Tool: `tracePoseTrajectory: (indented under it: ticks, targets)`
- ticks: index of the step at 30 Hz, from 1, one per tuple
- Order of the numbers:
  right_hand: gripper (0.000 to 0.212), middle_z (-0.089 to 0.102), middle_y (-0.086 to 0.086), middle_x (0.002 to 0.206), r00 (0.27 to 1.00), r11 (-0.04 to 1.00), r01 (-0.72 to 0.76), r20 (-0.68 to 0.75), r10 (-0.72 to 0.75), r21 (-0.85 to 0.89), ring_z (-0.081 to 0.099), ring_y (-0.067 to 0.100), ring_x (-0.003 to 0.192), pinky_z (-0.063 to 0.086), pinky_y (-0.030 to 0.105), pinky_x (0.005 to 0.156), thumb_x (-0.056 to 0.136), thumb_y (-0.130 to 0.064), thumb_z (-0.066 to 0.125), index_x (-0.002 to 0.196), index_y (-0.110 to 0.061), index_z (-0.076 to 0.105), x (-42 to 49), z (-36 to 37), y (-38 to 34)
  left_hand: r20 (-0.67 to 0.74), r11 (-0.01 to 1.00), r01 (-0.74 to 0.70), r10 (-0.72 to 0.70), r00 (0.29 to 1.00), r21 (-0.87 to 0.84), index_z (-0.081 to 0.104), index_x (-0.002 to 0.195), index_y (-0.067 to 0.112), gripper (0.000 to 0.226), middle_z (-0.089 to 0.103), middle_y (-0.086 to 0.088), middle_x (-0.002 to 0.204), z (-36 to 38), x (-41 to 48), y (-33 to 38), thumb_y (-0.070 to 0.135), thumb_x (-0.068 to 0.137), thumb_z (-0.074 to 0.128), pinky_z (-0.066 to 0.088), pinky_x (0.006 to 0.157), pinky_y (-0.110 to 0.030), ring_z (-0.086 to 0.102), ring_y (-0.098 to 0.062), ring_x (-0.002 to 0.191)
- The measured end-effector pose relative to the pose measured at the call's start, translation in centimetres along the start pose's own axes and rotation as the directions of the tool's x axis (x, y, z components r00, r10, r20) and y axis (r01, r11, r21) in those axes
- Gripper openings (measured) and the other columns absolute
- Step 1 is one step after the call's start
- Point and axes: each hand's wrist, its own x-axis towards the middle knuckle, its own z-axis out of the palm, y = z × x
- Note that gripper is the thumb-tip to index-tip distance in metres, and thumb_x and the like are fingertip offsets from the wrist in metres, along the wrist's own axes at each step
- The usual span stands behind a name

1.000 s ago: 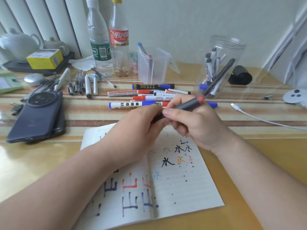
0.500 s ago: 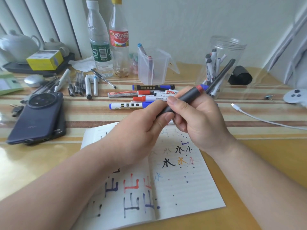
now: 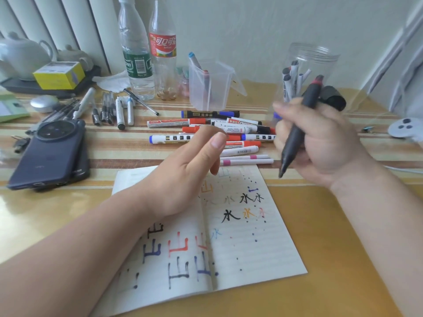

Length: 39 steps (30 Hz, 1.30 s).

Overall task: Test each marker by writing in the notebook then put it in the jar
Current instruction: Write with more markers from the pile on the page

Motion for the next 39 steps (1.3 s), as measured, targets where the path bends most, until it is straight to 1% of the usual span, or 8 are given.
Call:
tracePoseTrajectory:
  ticks: [3, 6, 10, 13, 18, 21, 31, 39]
  targets:
    - [0.033, 0.058, 0.020, 0.054, 0.906, 0.948, -0.269, 0.291, 0.308, -0.167, 0.061, 0.030, 0.043, 0.042, 0.023, 0.035, 0.080, -0.038, 0.078, 0.074, -0.007, 0.070, -3.0, 0.0, 0.3, 0.018, 1.000, 0.003, -0.003, 1.000, 0.030, 0.052, 0.112, 0.026, 0.058, 0.059, 0.002, 0.084, 0.1, -0.1, 0.0, 0.072, 0.091, 0.024, 0.039, 0.075, -0.028, 0.052, -0.007, 0.076]
    - [0.040, 0.067, 0.032, 0.082, 0.798, 0.920, -0.372, 0.464, 0.385, -0.125, 0.071, 0.045, 0.076, 0.058, 0.036, 0.049, 0.077, -0.035, 0.083, 0.096, -0.003, 0.073, -6.1, 0.1, 1.2, 0.037, 0.999, -0.013, 0.011, 0.999, 0.047, 0.053, 0.110, 0.031, 0.054, 0.059, 0.003, 0.082, 0.0, -0.2, 0.2, 0.073, 0.091, 0.025, 0.039, 0.075, -0.029, 0.052, -0.008, 0.076]
    - [0.024, 0.062, 0.021, 0.068, 0.897, 0.937, -0.243, 0.309, 0.316, -0.253, 0.064, 0.035, 0.059, 0.055, 0.039, 0.053, 0.072, -0.015, 0.080, 0.088, -0.007, 0.063, -7.9, 0.7, 2.7, 0.082, 0.999, -0.027, 0.025, 0.996, 0.025, 0.053, 0.111, 0.019, 0.055, 0.060, 0.004, 0.082, 0.2, -0.4, 0.6, 0.065, 0.096, 0.026, 0.040, 0.077, -0.030, 0.052, -0.013, 0.077]
    - [0.008, 0.061, 0.017, 0.058, 0.941, 0.918, -0.146, 0.235, 0.244, -0.368, 0.062, 0.034, 0.048, 0.050, 0.039, 0.049, 0.074, -0.011, 0.066, 0.081, -0.012, 0.063, -8.1, 1.4, 3.1, 0.118, 0.999, -0.025, 0.020, 0.993, 0.036, 0.051, 0.113, 0.024, 0.034, 0.062, 0.008, 0.082, 0.2, -0.5, 0.6, 0.047, 0.099, 0.031, 0.042, 0.078, -0.036, 0.051, -0.016, 0.078]
    - [0.007, 0.065, 0.016, 0.061, 0.945, 0.912, -0.147, 0.217, 0.244, -0.382, 0.064, 0.033, 0.048, 0.051, 0.034, 0.047, 0.075, -0.014, 0.065, 0.081, -0.014, 0.069, -8.3, 1.6, 3.3, 0.159, 0.998, 0.015, -0.024, 0.987, 0.056, 0.049, 0.111, 0.028, 0.032, 0.063, 0.011, 0.082, 0.2, -0.4, 0.8, 0.021, 0.085, 0.033, 0.045, 0.076, -0.041, 0.049, -0.022, 0.077]
    - [0.005, 0.061, 0.011, 0.057, 0.951, 0.897, -0.119, 0.210, 0.225, -0.425, 0.061, 0.028, 0.044, 0.048, 0.031, 0.045, 0.075, -0.017, 0.068, 0.079, -0.016, 0.065, -8.2, 1.6, 3.4, 0.187, 0.996, 0.018, -0.035, 0.982, 0.090, 0.047, 0.111, 0.027, 0.033, 0.064, 0.011, 0.083, 0.4, -0.4, 0.8, 0.017, 0.082, 0.034, 0.044, 0.069, -0.036, 0.049, -0.019, 0.070]
    - [0.011, 0.053, 0.002, 0.050, 0.957, 0.854, -0.093, 0.192, 0.219, -0.512, 0.049, 0.017, 0.037, 0.039, 0.027, 0.038, 0.078, -0.020, 0.071, 0.075, -0.017, 0.061, -8.4, 2.2, 3.6, 0.198, 0.976, -0.017, -0.028, 0.980, 0.218, 0.045, 0.114, 0.025, 0.030, 0.071, 0.010, 0.090, 0.4, -0.3, 1.0, 0.003, 0.094, 0.047, 0.052, 0.078, -0.045, 0.065, -0.023, 0.084]
    - [0.008, 0.052, -0.008, 0.049, 0.943, 0.825, -0.060, 0.239, 0.231, -0.562, 0.047, 0.006, 0.047, 0.037, 0.020, 0.046, 0.071, -0.021, 0.068, 0.070, -0.015, 0.063, -8.2, 2.2, 3.3, 0.184, 0.966, -0.026, -0.023, 0.983, 0.259, 0.045, 0.113, 0.026, 0.029, 0.070, 0.012, 0.088, 0.6, -0.3, 1.0, 0.005, 0.094, 0.049, 0.052, 0.075, -0.039, 0.064, -0.018, 0.081]
